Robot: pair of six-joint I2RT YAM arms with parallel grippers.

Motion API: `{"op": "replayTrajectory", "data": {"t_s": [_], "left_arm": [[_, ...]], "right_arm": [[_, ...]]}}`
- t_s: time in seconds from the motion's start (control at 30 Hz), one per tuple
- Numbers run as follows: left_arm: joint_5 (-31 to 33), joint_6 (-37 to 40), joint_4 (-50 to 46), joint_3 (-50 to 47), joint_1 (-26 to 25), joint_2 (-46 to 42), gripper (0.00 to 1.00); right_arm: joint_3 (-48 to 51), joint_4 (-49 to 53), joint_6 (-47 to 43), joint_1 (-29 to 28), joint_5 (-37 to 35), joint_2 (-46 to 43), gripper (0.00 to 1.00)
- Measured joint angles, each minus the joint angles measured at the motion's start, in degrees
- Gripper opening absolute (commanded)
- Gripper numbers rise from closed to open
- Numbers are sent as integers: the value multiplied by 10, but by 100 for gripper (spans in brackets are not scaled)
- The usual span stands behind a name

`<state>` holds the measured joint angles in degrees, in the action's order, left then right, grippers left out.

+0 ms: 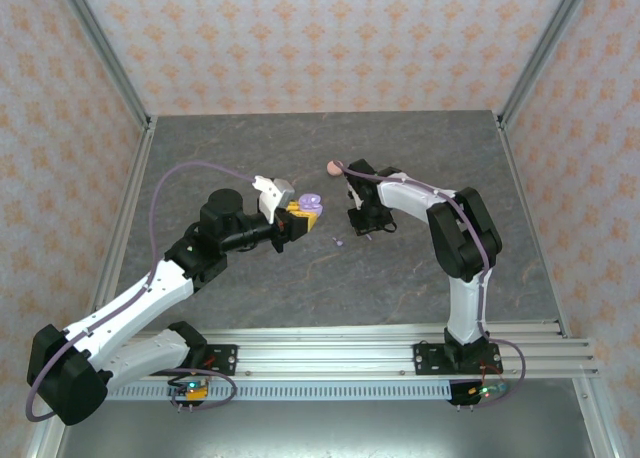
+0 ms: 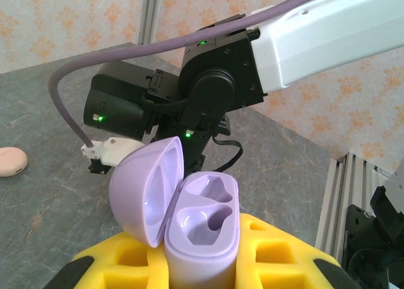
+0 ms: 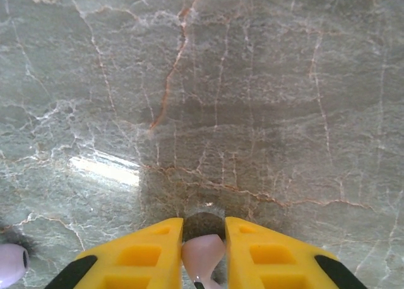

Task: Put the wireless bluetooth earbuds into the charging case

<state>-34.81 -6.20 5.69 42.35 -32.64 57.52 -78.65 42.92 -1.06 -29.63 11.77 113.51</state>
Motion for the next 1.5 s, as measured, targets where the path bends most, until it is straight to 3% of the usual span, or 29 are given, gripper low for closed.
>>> {"op": "replayTrajectory", "data": {"t_s": [0.33,1.03,1.5], "left_arm": [[30,-23,13,-1,0,35,16],[89,-90,167,-72,0,117,16],[122,-89,187,-78,-8,130,16]], "right_arm": [[26,-32,59,25,45,-27,22],[101,-198,191,59,284,-223,21],[101,-255,255,15,303,-280,21]]}}
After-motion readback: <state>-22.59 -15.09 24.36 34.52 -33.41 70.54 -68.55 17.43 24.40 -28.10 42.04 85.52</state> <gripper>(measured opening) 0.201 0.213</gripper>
